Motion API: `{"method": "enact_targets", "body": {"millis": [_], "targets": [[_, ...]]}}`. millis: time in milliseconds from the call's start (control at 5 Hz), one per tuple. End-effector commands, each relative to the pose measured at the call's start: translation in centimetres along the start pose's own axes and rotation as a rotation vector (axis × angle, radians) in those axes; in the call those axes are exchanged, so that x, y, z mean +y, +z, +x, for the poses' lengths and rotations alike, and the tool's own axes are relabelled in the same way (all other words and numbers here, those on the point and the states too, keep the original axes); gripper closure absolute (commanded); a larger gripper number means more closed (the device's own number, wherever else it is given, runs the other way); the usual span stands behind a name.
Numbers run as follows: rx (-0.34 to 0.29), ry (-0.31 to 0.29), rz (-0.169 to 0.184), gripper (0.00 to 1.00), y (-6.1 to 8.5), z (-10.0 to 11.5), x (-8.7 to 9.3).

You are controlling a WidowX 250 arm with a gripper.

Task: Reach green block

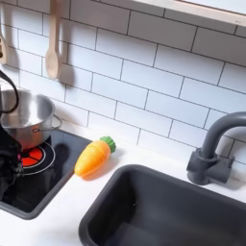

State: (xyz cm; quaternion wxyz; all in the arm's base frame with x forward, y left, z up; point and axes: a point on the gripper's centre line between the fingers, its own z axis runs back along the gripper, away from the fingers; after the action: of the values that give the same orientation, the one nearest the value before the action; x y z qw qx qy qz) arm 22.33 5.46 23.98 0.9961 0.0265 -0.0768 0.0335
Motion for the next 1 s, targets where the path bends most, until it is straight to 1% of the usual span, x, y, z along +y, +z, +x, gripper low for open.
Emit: {"method": "enact_targets", "body": {"millis": [0,200,400,800], "targets": [[-0.008,0.019,0.011,0.00,-0.6,1.8,1.3],[-0.015,0.027,0.012,0.00,-0.9,2.9,1.8],[-0.015,0.036,0.014,0.00,-1.2,3.5,2.4],[-0.005,0.052,0.019,0.00,-2.5,4.9,3.5]]}}
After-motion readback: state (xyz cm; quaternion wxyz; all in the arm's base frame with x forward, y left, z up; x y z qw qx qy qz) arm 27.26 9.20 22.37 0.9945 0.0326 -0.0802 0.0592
